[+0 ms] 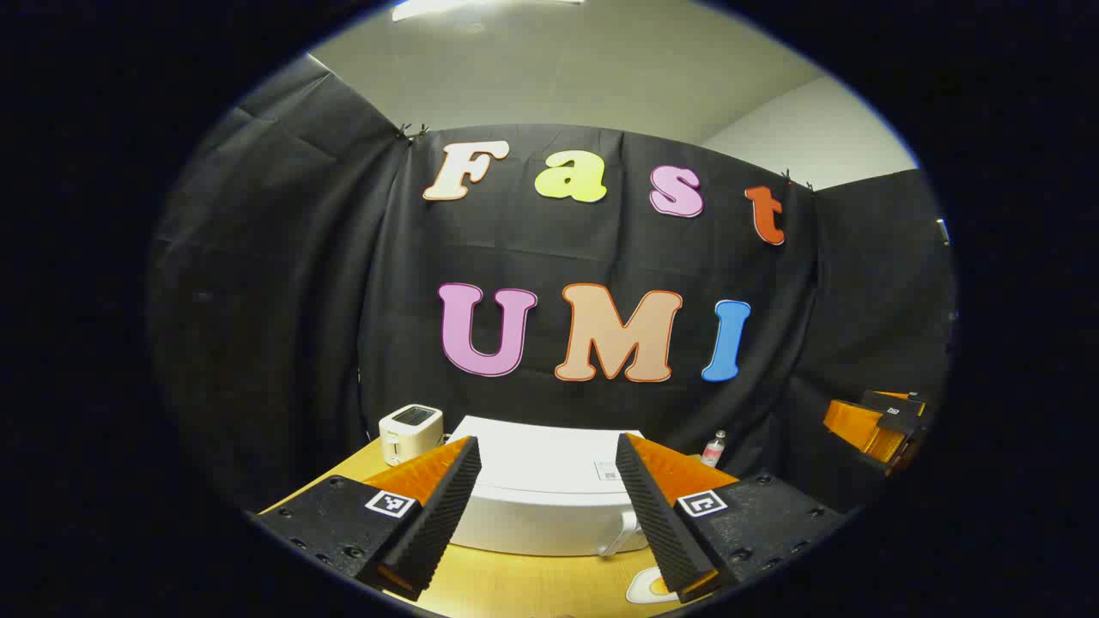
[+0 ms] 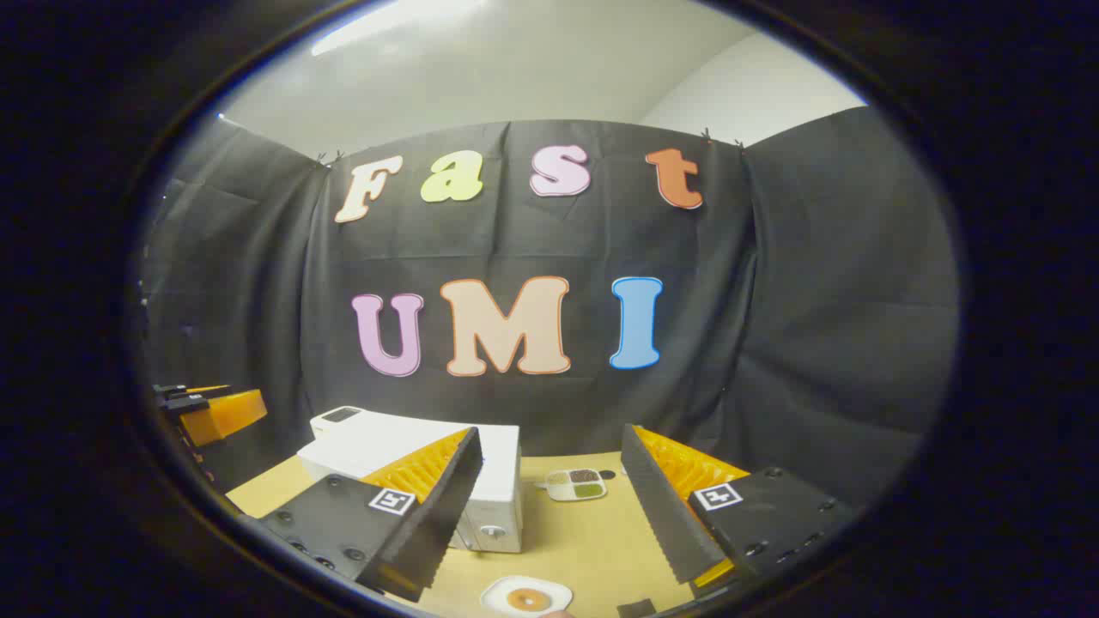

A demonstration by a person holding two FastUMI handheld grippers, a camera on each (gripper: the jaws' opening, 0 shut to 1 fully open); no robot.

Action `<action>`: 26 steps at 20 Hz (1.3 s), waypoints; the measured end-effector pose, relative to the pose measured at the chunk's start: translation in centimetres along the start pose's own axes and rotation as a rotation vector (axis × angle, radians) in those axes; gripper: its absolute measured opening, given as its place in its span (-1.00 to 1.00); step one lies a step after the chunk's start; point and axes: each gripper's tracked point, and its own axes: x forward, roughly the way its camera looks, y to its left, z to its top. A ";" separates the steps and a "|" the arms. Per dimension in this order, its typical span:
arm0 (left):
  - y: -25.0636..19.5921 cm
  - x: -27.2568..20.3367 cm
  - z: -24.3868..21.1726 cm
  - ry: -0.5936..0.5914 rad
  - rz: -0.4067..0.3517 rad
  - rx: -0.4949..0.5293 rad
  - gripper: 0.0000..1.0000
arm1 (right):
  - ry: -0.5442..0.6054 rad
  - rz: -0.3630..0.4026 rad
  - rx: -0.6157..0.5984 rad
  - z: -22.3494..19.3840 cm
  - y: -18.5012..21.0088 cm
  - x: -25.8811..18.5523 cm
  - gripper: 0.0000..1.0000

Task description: Open the microwave oven with the left hand, put the food in, and close the microwave oven.

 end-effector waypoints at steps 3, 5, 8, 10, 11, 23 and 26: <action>0.2 0.2 -0.1 -0.005 0.009 -0.001 0.84 | 0.002 -0.004 -0.026 0.2 0.1 -0.4 0.92; -0.5 0.4 0.1 -0.012 -0.008 -0.005 0.90 | 0.011 0.008 -0.030 0.5 0.5 -0.6 1.00; -1.0 0.9 0.2 -0.018 -0.010 -0.009 0.91 | 0.021 0.031 -0.016 0.5 0.8 -0.9 0.93; -1.6 1.0 0.5 -0.024 -0.013 -0.010 0.84 | 0.030 0.028 -0.015 0.3 0.4 -0.8 1.00; -1.9 0.9 0.5 -0.029 -0.019 -0.009 0.84 | 0.031 0.023 -0.017 0.3 0.1 -0.9 0.93; -5.0 1.6 -1.4 0.013 -0.099 0.010 0.82 | 0.044 -0.073 0.012 -0.3 -4.4 -0.5 0.93; -5.6 2.1 -2.9 0.038 -0.117 -0.001 0.90 | 0.057 -0.102 0.026 -1.0 -5.6 -0.3 0.93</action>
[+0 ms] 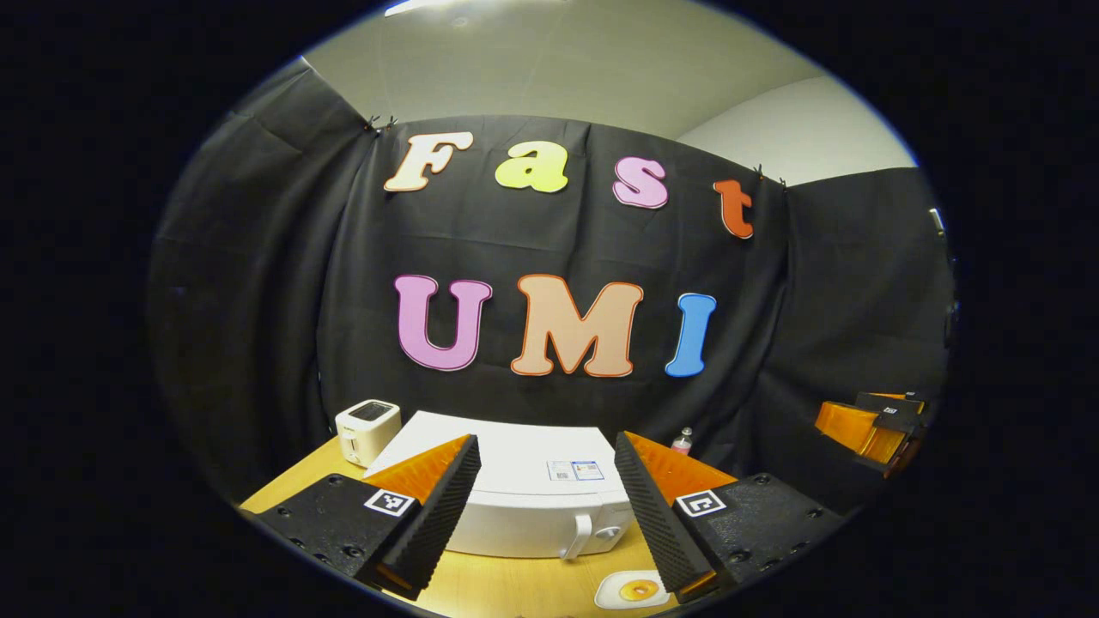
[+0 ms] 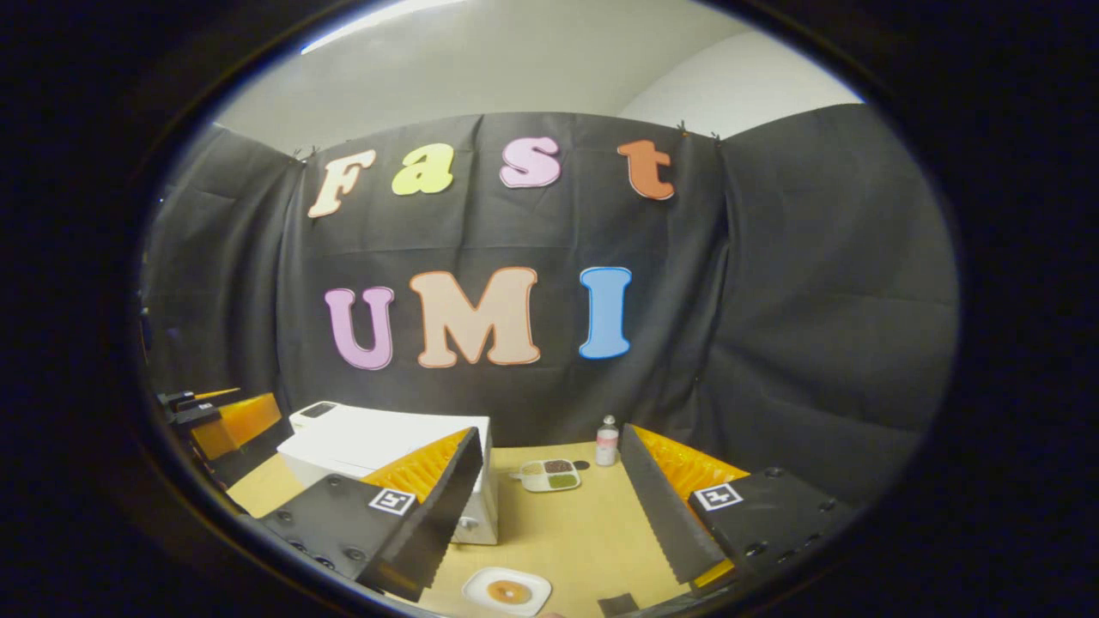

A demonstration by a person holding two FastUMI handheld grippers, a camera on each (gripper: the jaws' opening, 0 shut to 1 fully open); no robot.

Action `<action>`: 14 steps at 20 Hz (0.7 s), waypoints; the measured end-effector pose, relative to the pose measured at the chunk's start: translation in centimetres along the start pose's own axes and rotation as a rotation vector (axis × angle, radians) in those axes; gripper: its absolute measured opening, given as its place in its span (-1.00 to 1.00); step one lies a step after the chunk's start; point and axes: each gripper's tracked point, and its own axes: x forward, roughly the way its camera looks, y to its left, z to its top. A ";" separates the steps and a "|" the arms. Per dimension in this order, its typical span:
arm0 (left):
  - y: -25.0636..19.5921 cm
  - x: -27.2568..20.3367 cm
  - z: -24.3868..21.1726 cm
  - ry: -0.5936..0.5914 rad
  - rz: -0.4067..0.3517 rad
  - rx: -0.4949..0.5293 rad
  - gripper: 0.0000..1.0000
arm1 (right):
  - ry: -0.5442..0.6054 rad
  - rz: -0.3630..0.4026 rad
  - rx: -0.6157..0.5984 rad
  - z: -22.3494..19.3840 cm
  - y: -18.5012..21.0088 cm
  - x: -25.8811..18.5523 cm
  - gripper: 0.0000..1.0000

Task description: Open the microwave oven with the left hand, put the food in, and close the microwave oven.

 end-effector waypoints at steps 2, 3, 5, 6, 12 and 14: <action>-0.2 0.5 -2.1 0.039 -0.008 0.009 0.90 | 0.014 -0.008 0.017 -0.6 -0.5 0.1 0.93; -0.4 0.6 -3.1 0.058 -0.014 0.012 0.90 | 0.020 -0.012 0.022 -0.9 -0.7 0.2 0.93; -1.1 0.9 -5.6 0.113 -0.038 0.001 0.90 | 0.034 -0.031 0.019 -1.5 -1.4 0.5 0.93; -1.5 1.1 -6.6 0.141 -0.049 -0.012 0.90 | 0.037 -0.041 0.007 -1.7 -1.8 0.6 0.93; -3.1 2.5 -12.5 0.258 -0.109 -0.094 0.90 | 0.064 -0.036 -0.036 -2.9 -1.6 0.9 0.93; -3.5 3.1 -15.0 0.303 -0.123 -0.094 0.89 | 0.073 -0.029 -0.028 -3.1 -1.6 1.1 0.93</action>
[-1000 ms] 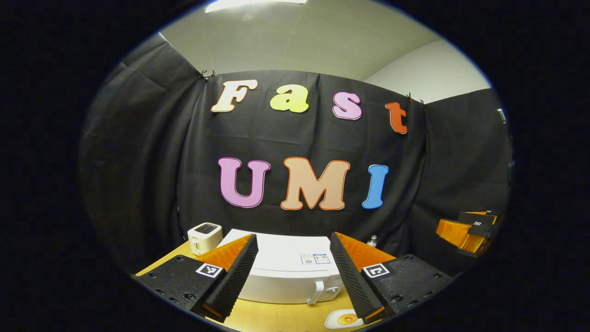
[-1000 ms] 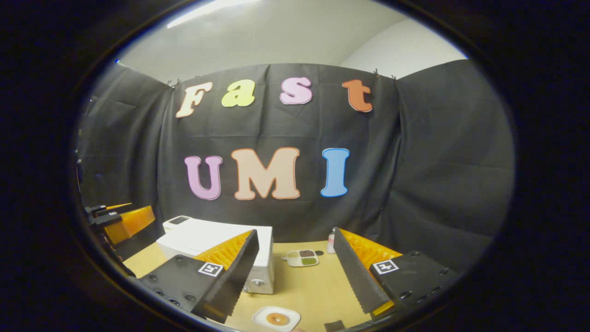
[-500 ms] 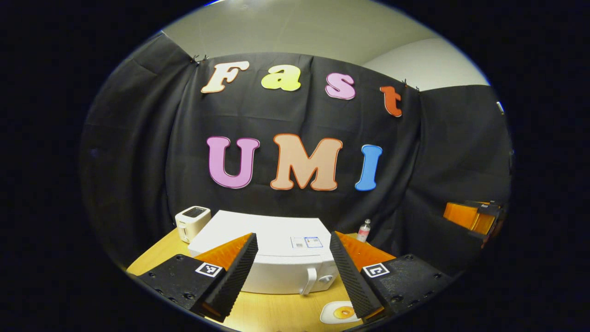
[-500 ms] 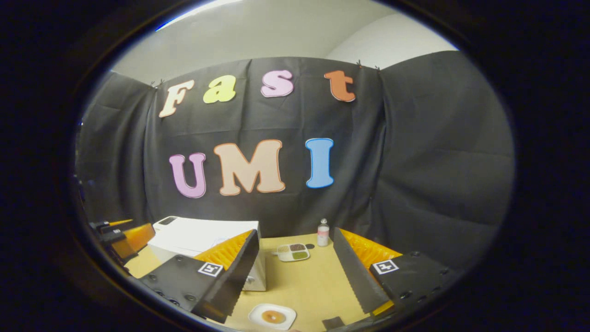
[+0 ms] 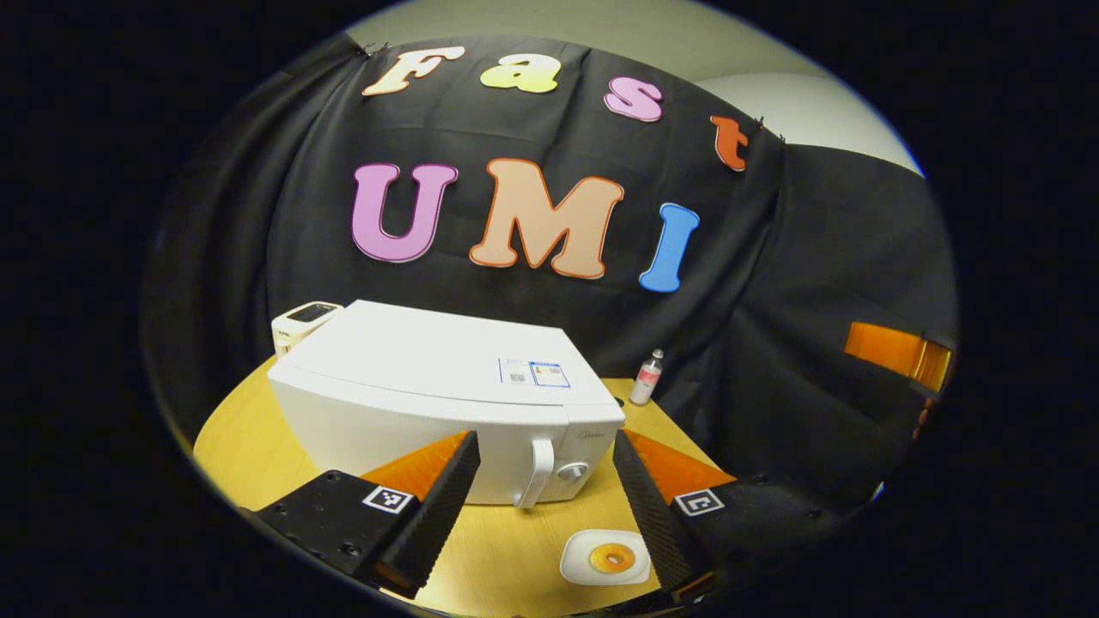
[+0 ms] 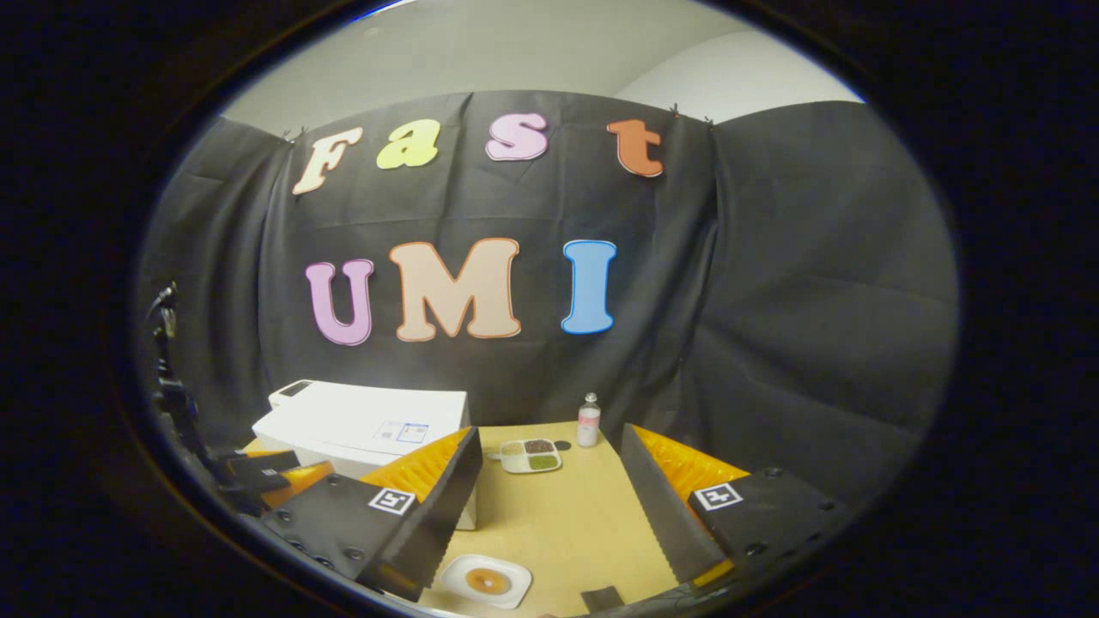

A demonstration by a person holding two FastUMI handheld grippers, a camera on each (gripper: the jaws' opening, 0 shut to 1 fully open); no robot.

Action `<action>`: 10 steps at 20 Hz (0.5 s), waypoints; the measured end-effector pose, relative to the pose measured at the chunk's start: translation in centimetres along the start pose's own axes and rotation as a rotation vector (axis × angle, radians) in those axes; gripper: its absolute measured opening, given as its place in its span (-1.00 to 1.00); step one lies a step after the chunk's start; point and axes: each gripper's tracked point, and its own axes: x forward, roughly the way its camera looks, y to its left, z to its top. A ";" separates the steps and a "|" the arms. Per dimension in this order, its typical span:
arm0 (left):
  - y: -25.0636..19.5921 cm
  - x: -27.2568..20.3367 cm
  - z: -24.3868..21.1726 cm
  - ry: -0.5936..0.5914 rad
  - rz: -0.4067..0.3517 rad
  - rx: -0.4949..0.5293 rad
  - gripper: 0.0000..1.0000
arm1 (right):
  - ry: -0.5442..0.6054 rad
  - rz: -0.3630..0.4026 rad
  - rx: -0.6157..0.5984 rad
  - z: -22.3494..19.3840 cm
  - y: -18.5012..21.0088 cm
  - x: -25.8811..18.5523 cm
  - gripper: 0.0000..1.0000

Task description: Open the microwave oven with the left hand, put the food in, and close the microwave oven.

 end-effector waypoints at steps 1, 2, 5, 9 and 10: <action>0.1 0.6 -1.4 0.034 0.002 0.004 0.90 | 0.003 0.001 0.005 -0.2 0.0 0.1 0.93; 0.3 1.2 -2.8 0.065 0.006 0.011 0.90 | 0.005 0.001 0.011 -0.2 0.0 0.1 0.93; 0.5 3.1 -6.0 0.139 0.017 0.044 0.90 | 0.013 0.012 0.040 0.0 0.1 0.4 0.93; 1.2 5.8 -9.4 0.193 0.021 0.081 0.86 | 0.026 0.003 0.037 -0.6 -0.4 0.6 0.93; 1.2 6.4 -10.1 0.203 0.019 0.086 0.87 | 0.029 -0.001 0.033 -0.6 -0.6 0.7 0.93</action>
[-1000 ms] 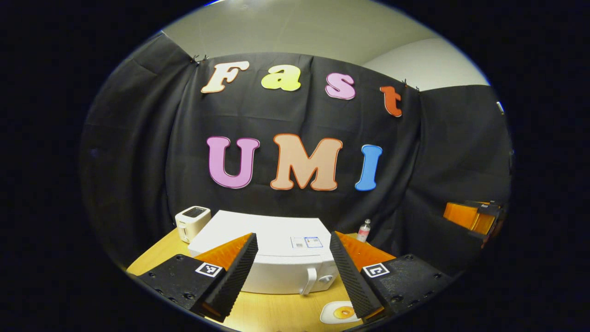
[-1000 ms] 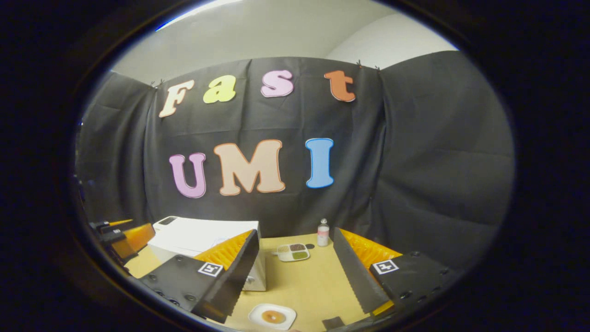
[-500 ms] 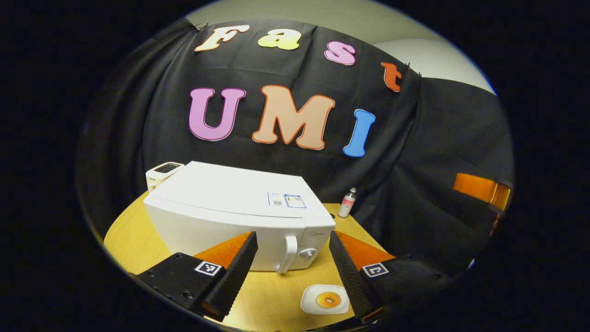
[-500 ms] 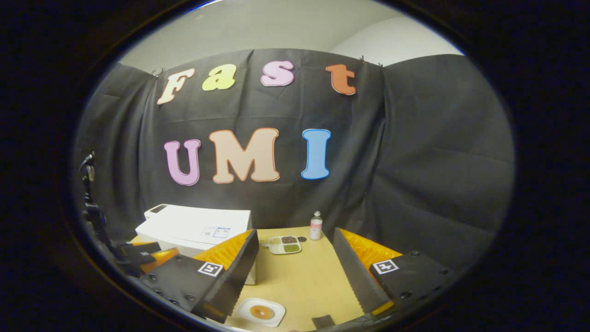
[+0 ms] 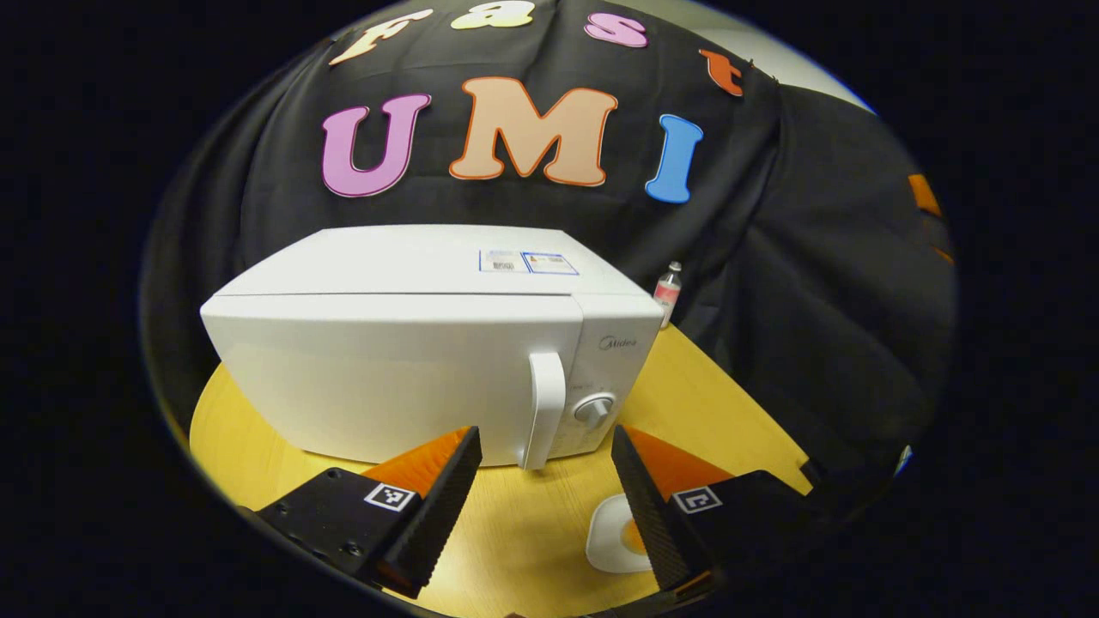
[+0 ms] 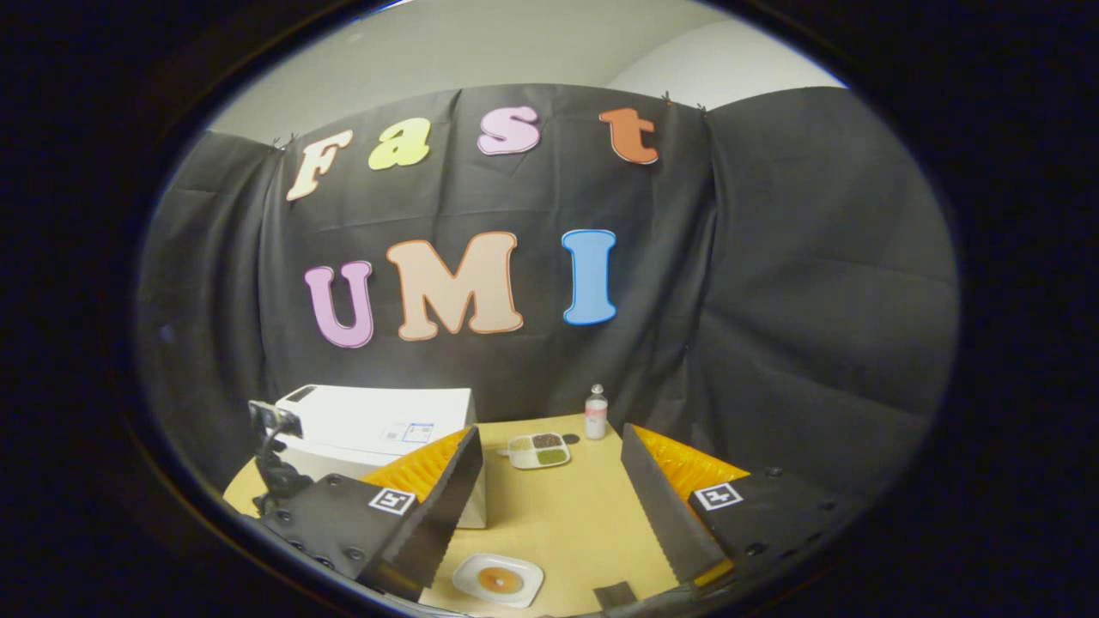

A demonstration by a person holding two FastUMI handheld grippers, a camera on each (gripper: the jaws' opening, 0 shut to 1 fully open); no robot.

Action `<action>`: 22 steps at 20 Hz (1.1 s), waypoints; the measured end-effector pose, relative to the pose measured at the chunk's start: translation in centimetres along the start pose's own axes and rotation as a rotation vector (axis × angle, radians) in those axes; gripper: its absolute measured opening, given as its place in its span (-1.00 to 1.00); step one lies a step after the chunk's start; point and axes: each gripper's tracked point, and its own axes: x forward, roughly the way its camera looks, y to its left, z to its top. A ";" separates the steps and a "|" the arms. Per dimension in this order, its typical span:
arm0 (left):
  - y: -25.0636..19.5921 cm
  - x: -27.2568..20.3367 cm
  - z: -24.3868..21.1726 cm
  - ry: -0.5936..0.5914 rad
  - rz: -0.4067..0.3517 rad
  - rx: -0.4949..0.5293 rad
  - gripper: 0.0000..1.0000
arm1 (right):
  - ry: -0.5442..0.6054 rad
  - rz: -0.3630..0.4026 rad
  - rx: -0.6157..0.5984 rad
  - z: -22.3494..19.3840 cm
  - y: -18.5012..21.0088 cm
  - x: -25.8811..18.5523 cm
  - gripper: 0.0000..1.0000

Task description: Open the microwave oven with the left hand, put the food in, and close the microwave oven.

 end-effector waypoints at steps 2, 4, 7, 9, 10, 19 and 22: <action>0.1 1.3 -1.2 0.022 -0.001 0.002 0.87 | 0.009 -0.005 0.001 -0.2 -0.2 -0.1 0.93; 0.2 2.7 -1.8 0.024 0.001 0.014 0.83 | 0.017 -0.007 0.006 -0.5 -0.3 0.1 0.93; 0.3 4.5 -2.7 0.028 0.006 0.038 0.74 | 0.037 0.003 0.001 -1.1 0.1 0.2 0.93; 0.3 5.3 -3.1 0.034 0.010 0.039 0.67 | 0.049 0.018 -0.021 -1.6 0.5 0.2 0.93; 0.4 5.6 -3.0 0.030 0.015 0.037 0.64 | 0.052 0.026 -0.030 -1.7 0.7 0.3 0.93; 1.1 6.9 -3.4 0.045 0.051 0.029 -0.27 | 0.083 0.080 0.000 -2.4 1.9 1.2 0.93; 1.2 6.9 -3.4 0.050 0.064 0.033 -0.43 | 0.089 0.085 0.012 -2.6 2.0 1.4 0.93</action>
